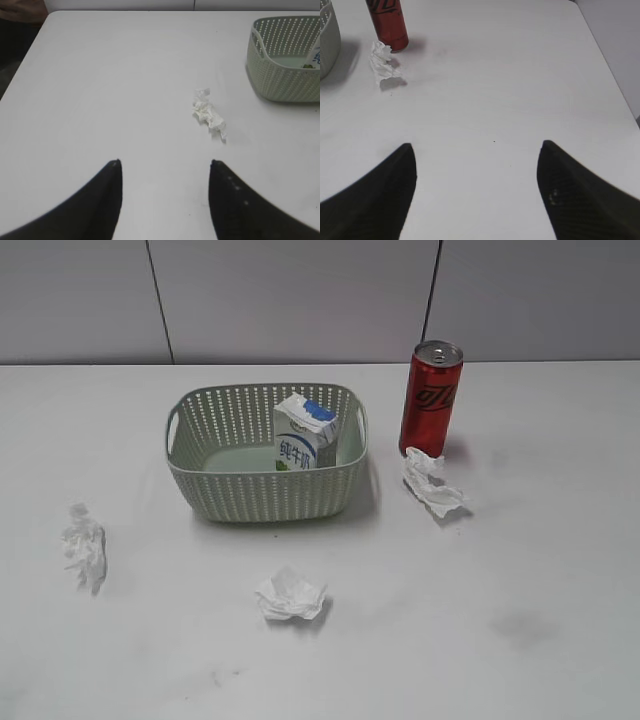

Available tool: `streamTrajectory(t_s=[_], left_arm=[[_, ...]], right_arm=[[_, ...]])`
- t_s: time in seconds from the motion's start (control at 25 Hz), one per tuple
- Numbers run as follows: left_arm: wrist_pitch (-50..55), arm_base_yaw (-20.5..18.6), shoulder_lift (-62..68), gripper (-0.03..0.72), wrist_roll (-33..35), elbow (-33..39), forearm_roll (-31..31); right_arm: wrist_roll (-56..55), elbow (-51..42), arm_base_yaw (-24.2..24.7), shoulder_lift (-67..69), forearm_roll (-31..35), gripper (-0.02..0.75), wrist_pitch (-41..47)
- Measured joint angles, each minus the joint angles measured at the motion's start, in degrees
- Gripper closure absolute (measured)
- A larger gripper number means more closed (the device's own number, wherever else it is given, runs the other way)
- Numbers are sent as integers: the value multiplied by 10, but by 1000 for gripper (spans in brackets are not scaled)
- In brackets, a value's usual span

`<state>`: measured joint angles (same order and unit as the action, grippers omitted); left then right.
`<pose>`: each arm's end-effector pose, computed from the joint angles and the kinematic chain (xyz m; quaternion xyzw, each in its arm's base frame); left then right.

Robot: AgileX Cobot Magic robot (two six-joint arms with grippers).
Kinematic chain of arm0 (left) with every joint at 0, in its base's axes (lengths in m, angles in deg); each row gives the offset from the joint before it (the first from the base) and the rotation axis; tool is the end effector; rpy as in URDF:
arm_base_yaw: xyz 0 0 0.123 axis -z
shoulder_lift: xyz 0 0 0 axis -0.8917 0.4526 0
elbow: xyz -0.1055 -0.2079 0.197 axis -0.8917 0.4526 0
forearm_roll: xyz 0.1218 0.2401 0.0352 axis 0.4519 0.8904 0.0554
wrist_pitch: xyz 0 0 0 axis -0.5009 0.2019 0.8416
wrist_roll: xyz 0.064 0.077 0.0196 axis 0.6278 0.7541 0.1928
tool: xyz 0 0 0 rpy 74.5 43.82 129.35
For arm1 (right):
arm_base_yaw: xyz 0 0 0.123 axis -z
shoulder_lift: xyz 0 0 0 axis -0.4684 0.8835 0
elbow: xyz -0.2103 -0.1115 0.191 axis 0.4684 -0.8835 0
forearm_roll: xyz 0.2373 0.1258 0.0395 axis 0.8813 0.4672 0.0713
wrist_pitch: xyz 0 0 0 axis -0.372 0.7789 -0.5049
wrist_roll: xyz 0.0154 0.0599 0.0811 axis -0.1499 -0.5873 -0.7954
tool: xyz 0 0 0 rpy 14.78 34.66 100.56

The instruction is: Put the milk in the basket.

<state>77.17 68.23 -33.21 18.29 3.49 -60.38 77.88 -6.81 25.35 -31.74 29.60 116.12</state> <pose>0.0019 -0.0048 0.2743 0.0725 0.8594 -0.0290 0.5053 0.0167 -0.0005 0.2665 -0.0283 0.8415 -0.0006 0.5396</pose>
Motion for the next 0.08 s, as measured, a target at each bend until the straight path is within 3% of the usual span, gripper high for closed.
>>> streamTrajectory(t_s=[0.08], left_arm=[[0,0,0,263,0,0,0]], right_arm=[[0,0,0,0,1,142,0]])
